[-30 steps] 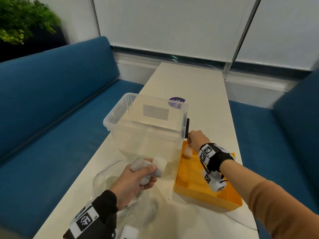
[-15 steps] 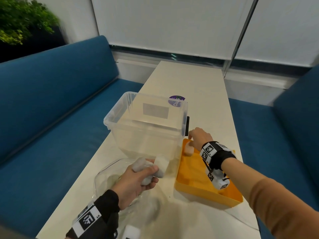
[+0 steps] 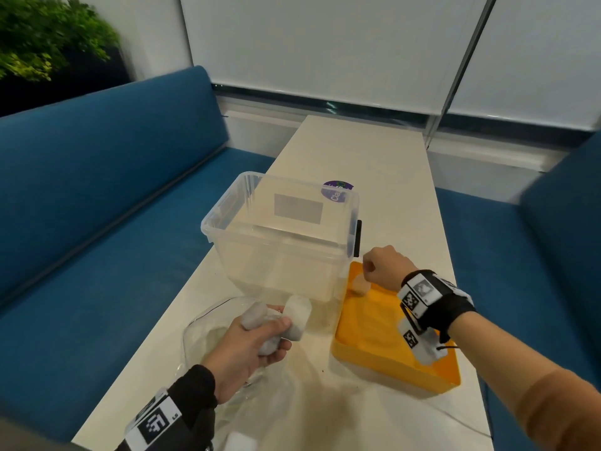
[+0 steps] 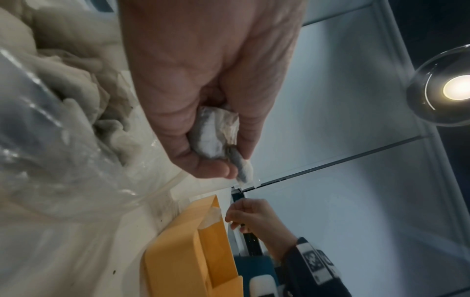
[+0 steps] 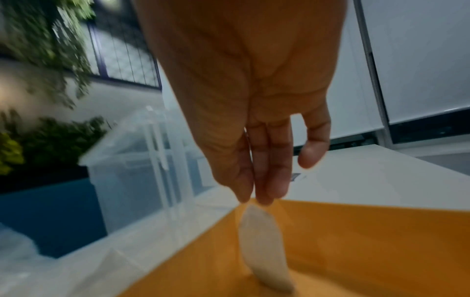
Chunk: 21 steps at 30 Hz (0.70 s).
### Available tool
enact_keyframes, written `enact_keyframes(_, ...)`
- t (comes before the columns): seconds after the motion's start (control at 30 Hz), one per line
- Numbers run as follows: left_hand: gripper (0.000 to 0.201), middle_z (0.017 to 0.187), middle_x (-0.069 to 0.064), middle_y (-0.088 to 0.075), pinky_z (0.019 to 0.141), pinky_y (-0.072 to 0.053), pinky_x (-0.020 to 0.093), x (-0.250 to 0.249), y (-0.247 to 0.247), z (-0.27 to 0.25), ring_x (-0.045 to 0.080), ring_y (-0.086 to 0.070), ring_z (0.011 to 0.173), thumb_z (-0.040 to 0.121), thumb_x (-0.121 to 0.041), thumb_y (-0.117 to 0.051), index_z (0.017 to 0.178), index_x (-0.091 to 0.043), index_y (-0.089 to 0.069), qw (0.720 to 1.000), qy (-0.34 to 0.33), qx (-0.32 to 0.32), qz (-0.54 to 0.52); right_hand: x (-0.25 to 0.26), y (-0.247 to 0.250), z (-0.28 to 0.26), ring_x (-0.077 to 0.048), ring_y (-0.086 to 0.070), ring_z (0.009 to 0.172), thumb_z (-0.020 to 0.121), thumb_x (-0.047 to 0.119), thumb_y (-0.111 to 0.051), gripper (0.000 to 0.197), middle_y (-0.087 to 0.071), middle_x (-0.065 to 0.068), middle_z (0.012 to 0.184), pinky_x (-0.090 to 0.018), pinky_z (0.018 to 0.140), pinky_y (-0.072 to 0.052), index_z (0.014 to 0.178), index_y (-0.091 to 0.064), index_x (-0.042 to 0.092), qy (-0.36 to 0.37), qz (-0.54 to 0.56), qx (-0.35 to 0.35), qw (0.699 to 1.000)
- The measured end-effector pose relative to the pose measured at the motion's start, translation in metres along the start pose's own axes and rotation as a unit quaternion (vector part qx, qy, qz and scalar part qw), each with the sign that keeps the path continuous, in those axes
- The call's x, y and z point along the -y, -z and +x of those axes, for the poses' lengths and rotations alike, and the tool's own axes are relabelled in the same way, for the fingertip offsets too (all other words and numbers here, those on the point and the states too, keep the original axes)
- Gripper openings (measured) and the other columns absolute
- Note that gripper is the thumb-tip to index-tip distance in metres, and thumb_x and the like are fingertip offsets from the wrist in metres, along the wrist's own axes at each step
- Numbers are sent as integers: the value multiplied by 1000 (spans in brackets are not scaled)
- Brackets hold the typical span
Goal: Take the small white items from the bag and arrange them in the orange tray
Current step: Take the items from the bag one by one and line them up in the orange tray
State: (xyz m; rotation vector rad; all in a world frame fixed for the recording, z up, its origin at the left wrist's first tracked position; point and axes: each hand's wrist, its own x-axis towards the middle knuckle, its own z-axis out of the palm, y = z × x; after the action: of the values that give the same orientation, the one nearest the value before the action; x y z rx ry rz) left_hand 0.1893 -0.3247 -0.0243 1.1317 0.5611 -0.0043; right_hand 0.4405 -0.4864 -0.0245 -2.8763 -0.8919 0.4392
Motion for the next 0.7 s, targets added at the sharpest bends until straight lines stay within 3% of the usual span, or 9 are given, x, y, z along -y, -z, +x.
enact_keyframes(0.13,30,84,11,-67,63,-55,25,5,4,0,17,-61,67,88,-12,-66,116,0,-61,1000,9,-7,-8,-3,2,-6,-25,-63,87,84,12,-58,12,-65,-5,90,-34,78,-53,89,-68,12,26,-1,36,999)
enact_keyframes(0.37,33,85,13,-69,67,-57,27,11,14,0,18,-62,69,87,-13,-67,115,4,-61,999,20,-23,-12,7,-2,14,-27,-63,92,87,16,-55,15,-65,-8,102,-34,78,-52,94,-68,13,-21,-19,-6,1000)
enact_keyframes(0.47,35,86,13,-70,68,-56,28,13,22,-1,19,-63,73,87,-16,-67,115,4,-61,999,24,-30,-11,9,-20,2,-24,-63,91,85,21,-62,14,-66,-7,101,-31,78,-52,94,-69,13,-4,-56,74,996)
enact_keyframes(0.57,37,85,13,-70,67,-55,29,16,26,-1,20,-63,74,86,-17,-68,114,6,-62,999,32,-35,-13,14,-41,-11,-24,-62,99,84,30,-66,28,-65,-6,108,-32,85,-52,106,-67,13,16,-96,181,979)
enact_keyframes(0.7,39,86,13,-69,66,-54,29,18,25,1,20,-63,73,83,-18,-70,115,4,-62,998,36,-40,-15,13,-52,-4,-24,-63,94,88,26,-60,21,-65,-7,108,-33,85,-53,106,-62,16,45,-96,183,977)
